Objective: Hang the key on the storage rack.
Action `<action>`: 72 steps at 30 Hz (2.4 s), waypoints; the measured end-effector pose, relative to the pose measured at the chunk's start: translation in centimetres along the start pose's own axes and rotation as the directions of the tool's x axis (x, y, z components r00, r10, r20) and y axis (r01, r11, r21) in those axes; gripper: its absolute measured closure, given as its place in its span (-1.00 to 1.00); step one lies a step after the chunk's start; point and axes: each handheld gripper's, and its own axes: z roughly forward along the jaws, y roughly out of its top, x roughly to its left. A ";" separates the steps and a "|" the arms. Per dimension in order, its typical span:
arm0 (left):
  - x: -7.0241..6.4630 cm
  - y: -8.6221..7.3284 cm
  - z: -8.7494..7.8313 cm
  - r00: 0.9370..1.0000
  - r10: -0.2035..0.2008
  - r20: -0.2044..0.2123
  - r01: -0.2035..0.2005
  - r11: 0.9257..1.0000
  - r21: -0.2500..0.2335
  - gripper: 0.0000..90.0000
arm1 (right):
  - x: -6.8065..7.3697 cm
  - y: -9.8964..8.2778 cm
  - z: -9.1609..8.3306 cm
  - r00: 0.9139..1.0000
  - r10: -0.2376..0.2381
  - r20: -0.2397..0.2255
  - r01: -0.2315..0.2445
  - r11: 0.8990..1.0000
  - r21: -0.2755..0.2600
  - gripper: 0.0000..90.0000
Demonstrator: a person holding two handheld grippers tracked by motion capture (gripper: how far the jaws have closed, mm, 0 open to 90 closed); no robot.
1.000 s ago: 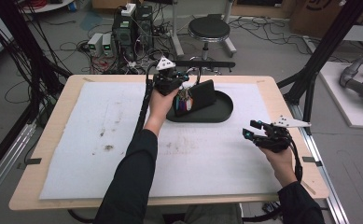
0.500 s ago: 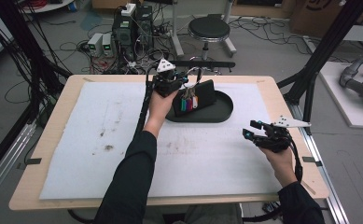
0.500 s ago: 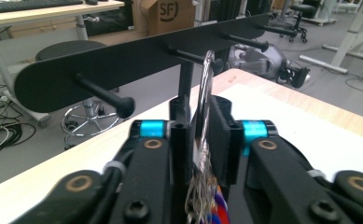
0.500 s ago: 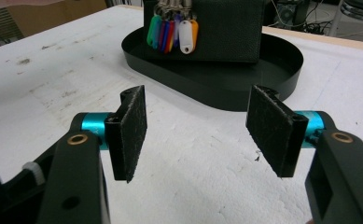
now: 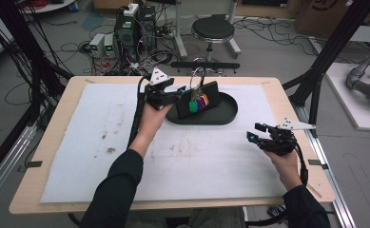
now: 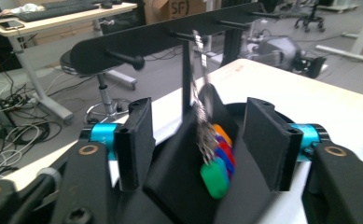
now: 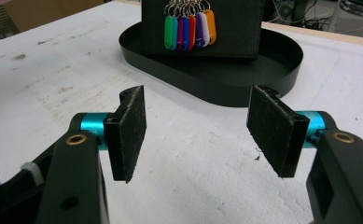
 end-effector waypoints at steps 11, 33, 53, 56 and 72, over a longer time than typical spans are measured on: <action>-0.9 -3.3 -7.3 0.999 0.043 0.026 -0.043 0.999 -0.015 -0.29 | -0.5 -0.3 -1.0 0.998 0.022 0.065 -0.020 0.999 -0.030 -0.19; 1.3 -11.3 -16.4 0.997 0.016 -0.080 -0.015 1.000 0.006 -0.42 | -0.2 0.0 -2.0 0.988 0.036 0.150 -0.027 0.998 -0.062 -0.27; 2.4 -11.7 -16.3 0.995 0.012 -0.102 -0.011 1.000 0.018 -0.43 | -0.3 0.0 -2.1 0.987 0.038 0.154 -0.030 0.998 -0.056 -0.30; 2.5 -11.8 -16.3 0.994 0.011 -0.111 -0.009 1.000 0.021 -0.43 | -0.4 -0.1 -2.1 0.987 0.037 0.153 -0.029 0.998 -0.057 -0.30; 2.5 -12.0 -16.0 0.993 0.014 -0.119 -0.010 0.999 0.039 -0.43 | -0.6 -0.2 -2.3 0.987 0.043 0.157 -0.034 0.998 -0.059 -0.30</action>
